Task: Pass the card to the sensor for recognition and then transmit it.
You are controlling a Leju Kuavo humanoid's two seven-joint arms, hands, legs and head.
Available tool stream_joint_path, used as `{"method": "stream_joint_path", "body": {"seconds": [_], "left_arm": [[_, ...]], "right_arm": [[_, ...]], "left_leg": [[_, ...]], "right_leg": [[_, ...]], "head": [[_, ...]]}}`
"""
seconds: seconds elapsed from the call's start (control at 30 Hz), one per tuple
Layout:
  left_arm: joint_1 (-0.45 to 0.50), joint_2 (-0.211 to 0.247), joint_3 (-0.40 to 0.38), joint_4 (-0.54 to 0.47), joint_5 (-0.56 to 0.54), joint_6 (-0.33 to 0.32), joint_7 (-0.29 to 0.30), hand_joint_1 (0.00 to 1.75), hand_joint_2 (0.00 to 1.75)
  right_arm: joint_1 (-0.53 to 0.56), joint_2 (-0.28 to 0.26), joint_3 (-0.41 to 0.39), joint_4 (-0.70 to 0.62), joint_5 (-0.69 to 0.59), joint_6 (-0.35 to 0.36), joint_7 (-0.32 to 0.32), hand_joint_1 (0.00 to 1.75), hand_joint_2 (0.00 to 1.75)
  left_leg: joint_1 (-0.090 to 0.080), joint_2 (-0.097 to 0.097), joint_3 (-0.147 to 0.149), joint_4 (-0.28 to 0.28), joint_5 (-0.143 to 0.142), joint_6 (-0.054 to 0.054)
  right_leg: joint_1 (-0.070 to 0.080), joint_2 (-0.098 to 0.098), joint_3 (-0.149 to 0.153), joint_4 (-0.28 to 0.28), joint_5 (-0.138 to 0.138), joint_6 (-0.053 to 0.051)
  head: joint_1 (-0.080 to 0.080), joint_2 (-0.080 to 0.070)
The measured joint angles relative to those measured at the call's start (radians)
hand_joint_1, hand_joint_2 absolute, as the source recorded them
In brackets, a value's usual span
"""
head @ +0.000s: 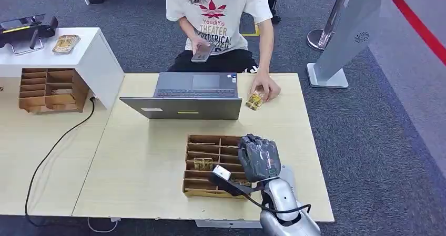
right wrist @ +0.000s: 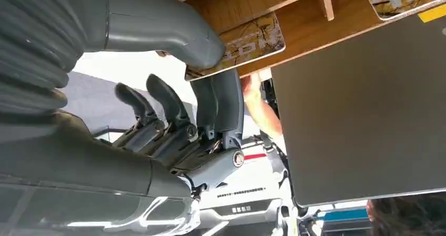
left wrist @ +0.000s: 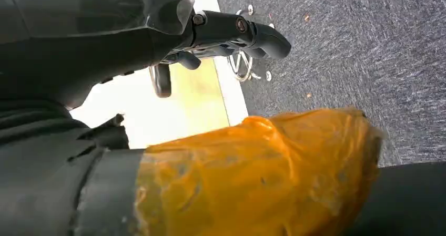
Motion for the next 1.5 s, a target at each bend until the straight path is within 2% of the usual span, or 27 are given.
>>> {"method": "stream_joint_path", "body": {"seconds": [0.23, 0.33, 0.47, 0.67, 0.97, 1.2, 1.5], "left_arm": [[0.000, 0.000, 0.006, 0.000, 0.002, 0.001, 0.000, 0.00, 0.00], [0.000, 0.000, 0.009, 0.000, 0.005, 0.003, 0.000, 0.00, 0.00], [0.000, -0.001, 0.016, 0.000, 0.012, 0.008, 0.000, 0.00, 0.00], [0.000, -0.002, 0.031, 0.000, 0.022, 0.008, -0.005, 0.00, 0.00], [0.000, -0.002, 0.035, 0.000, 0.022, 0.008, -0.006, 0.00, 0.00], [0.000, -0.002, 0.045, 0.000, 0.030, 0.010, -0.009, 0.00, 0.00], [0.000, -0.002, 0.050, 0.000, 0.030, 0.011, -0.018, 0.00, 0.00]], "right_arm": [[-0.002, 0.000, -0.004, -0.009, -0.038, 0.004, -0.016, 1.73, 1.75], [0.000, -0.005, -0.005, -0.041, -0.076, 0.026, -0.029, 1.73, 1.75], [0.001, -0.021, -0.005, -0.103, -0.148, 0.088, -0.055, 1.75, 1.75], [0.000, -0.066, -0.004, -0.196, -0.268, 0.217, -0.096, 1.75, 1.75], [0.000, -0.093, -0.003, -0.243, -0.284, 0.233, -0.100, 1.75, 1.75], [0.002, -0.128, -0.003, -0.296, -0.420, 0.274, -0.148, 1.75, 1.75], [0.037, -0.158, -0.034, -0.380, -0.556, 0.275, -0.209, 1.75, 1.75]], "left_leg": [[0.000, 0.000, 0.000, 0.000, 0.000, 0.000], [0.000, 0.000, 0.000, 0.000, 0.000, 0.000], [0.000, 0.000, 0.000, 0.000, 0.000, 0.000], [0.000, 0.000, 0.000, 0.000, 0.000, 0.000], [0.000, 0.000, 0.000, 0.000, 0.000, 0.000], [0.000, 0.000, 0.000, 0.000, 0.000, 0.000], [0.000, 0.000, 0.000, 0.000, 0.000, 0.000]], "right_leg": [[0.000, 0.000, 0.000, 0.000, 0.000, 0.000], [0.000, 0.000, 0.000, 0.000, 0.000, 0.000], [0.000, 0.000, 0.000, 0.000, 0.000, 0.000], [0.000, 0.000, 0.000, 0.000, 0.000, 0.000], [0.000, 0.000, 0.000, 0.000, 0.000, 0.000], [0.000, 0.000, 0.000, 0.000, 0.000, 0.000], [0.000, 0.000, 0.000, 0.000, 0.000, 0.000]], "head": [[0.000, 0.000], [0.000, 0.000], [0.000, 0.000], [0.000, 0.000], [0.000, 0.000], [0.000, 0.000], [0.000, 0.000]]}}
